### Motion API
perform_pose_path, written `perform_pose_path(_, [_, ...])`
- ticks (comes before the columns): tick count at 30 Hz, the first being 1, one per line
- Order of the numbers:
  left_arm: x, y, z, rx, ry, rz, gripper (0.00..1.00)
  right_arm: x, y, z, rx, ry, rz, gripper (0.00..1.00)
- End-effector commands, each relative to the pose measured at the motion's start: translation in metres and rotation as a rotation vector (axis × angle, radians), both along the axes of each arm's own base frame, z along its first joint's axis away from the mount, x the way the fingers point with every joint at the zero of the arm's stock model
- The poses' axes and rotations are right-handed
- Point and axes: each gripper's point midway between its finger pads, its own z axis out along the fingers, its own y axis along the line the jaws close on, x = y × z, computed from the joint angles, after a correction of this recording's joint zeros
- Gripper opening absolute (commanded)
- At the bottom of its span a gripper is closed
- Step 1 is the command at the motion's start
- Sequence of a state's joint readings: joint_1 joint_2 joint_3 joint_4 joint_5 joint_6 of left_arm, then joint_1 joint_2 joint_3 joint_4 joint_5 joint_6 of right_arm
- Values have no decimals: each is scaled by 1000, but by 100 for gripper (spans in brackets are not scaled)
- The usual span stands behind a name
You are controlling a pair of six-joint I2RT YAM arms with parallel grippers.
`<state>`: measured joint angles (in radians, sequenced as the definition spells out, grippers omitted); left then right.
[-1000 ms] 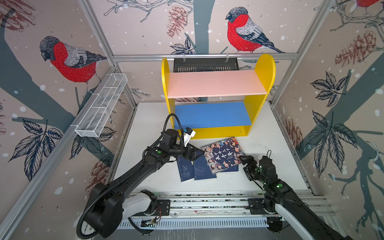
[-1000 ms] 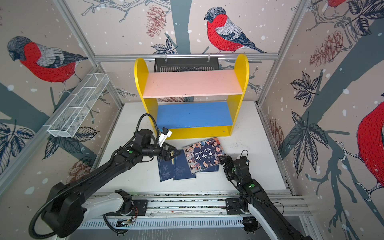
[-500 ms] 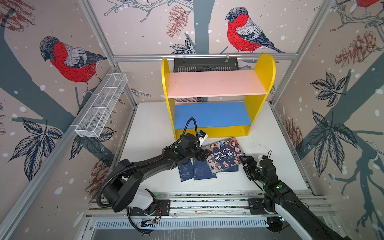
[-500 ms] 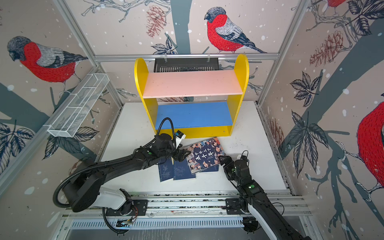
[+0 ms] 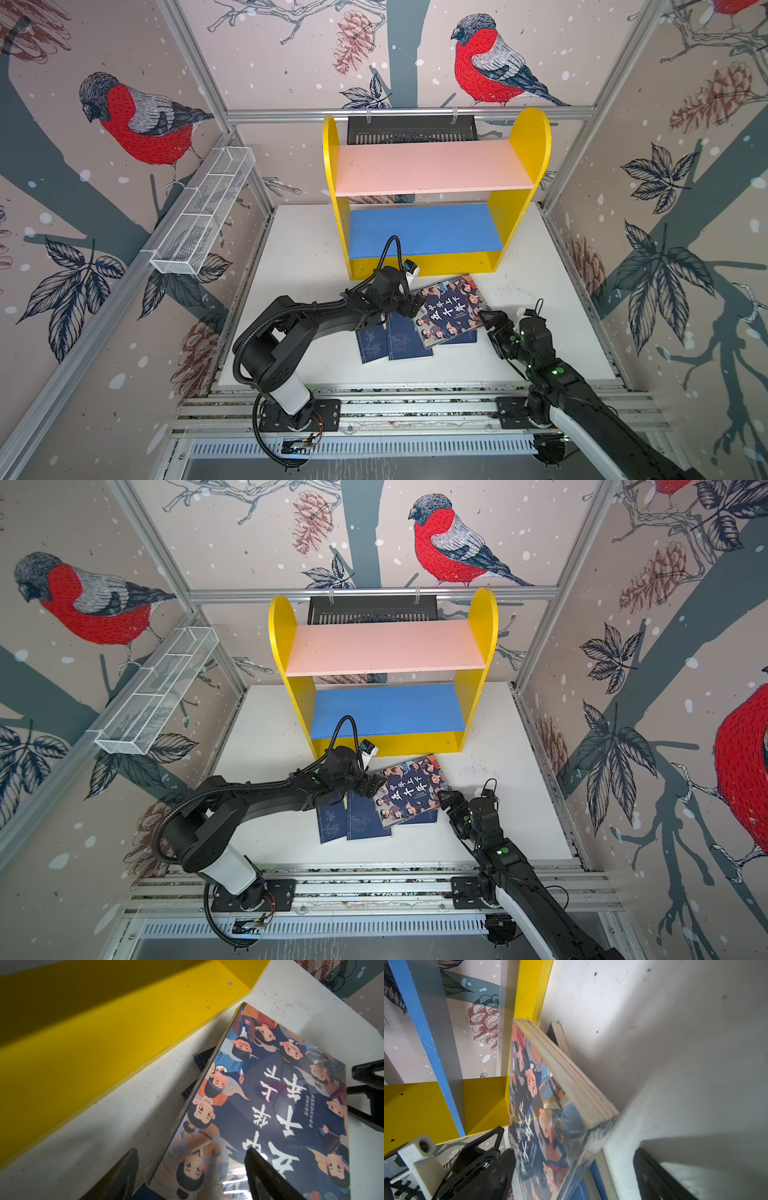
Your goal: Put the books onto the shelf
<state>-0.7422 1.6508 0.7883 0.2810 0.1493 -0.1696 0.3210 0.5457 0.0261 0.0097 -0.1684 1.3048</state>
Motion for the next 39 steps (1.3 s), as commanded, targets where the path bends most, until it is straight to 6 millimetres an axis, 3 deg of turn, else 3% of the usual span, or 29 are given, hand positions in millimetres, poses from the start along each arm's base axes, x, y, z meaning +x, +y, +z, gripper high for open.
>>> perform_pose_path(1, [6,-8,5,-36,-12,-1,81,-21,-11,-34,-78,143,-2,91])
perform_pose_path(8, [-12,-27,-6,-69,99,-119,75,-16,-11,-32,-73,121,-3,91])
perform_pose_path(16, [-29,-35,-12,-105,162,-205,71,-7,-11,-30,-52,81,-19,91])
perform_pose_path(39, [-47,-48,-10,-151,169,-345,71,9,9,-16,-22,26,75,83])
